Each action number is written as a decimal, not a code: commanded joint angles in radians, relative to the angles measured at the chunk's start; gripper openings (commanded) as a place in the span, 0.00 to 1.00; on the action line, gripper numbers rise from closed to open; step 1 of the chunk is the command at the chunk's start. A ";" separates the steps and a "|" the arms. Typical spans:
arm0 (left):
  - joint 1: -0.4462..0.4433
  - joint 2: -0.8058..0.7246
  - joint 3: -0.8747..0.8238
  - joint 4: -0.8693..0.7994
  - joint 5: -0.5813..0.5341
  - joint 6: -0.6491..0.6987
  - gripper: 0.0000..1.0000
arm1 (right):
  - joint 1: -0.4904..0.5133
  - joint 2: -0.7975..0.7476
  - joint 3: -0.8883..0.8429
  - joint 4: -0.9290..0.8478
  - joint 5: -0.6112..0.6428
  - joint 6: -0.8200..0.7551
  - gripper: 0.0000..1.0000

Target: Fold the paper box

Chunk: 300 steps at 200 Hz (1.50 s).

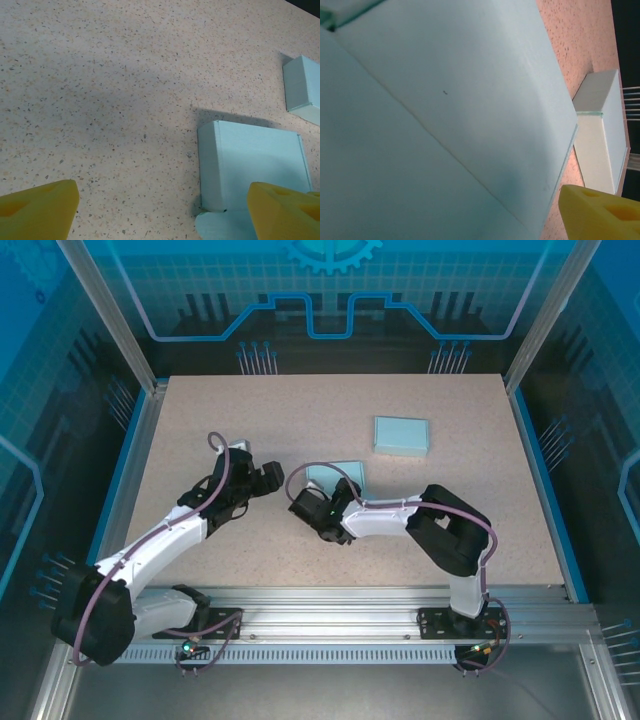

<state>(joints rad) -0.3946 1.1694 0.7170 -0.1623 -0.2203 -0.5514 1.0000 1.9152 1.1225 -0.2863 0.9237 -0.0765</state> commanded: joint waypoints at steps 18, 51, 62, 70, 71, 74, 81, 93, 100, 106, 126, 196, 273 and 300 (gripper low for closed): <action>0.008 -0.033 -0.017 -0.031 -0.034 0.005 0.89 | -0.015 0.015 0.000 0.089 -0.021 -0.090 0.64; 0.008 -0.038 -0.017 -0.036 -0.033 0.010 0.89 | -0.024 0.024 0.009 0.122 -0.029 -0.141 0.31; 0.008 -0.041 -0.017 -0.038 -0.034 0.011 0.89 | -0.030 0.027 0.018 0.127 -0.031 -0.153 0.25; 0.009 -0.045 -0.017 -0.040 -0.035 0.013 0.89 | -0.033 0.029 0.024 0.132 -0.032 -0.165 0.25; 0.008 -0.046 -0.017 -0.041 -0.036 0.012 0.89 | -0.033 0.030 0.024 0.133 -0.031 -0.166 0.25; 0.008 -0.046 -0.016 -0.042 -0.035 0.013 0.89 | -0.035 0.030 0.026 0.135 -0.031 -0.171 0.25; 0.008 -0.050 -0.016 -0.045 -0.038 0.014 0.89 | -0.038 0.030 0.031 0.139 -0.031 -0.180 0.24; 0.008 -0.058 -0.018 -0.050 -0.043 0.017 0.89 | -0.041 0.028 0.038 0.141 -0.031 -0.198 0.16; 0.009 -0.064 -0.019 -0.054 -0.048 0.020 0.89 | -0.041 0.028 0.044 0.140 -0.031 -0.206 0.11; 0.010 -0.068 -0.019 -0.058 -0.052 0.022 0.89 | -0.044 0.027 0.049 0.135 -0.029 -0.211 0.06; 0.012 -0.084 -0.018 -0.068 -0.063 0.029 0.89 | -0.043 0.014 0.070 0.100 -0.026 -0.217 0.00; 0.015 -0.121 0.024 -0.101 -0.036 0.072 0.90 | -0.043 -0.107 0.290 -0.506 -0.199 -0.036 0.00; 0.022 -0.119 0.031 -0.048 0.071 0.143 0.90 | -0.180 -0.214 0.389 -0.818 -0.749 -0.077 0.00; 0.026 -0.102 0.006 0.009 0.118 0.122 0.91 | -0.228 -0.173 0.419 -0.827 -0.770 -0.096 0.00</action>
<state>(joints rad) -0.3813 1.0592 0.7185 -0.2195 -0.1654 -0.4374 0.8024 1.7096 1.5028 -1.0317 0.2871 -0.1429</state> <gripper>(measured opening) 0.909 0.062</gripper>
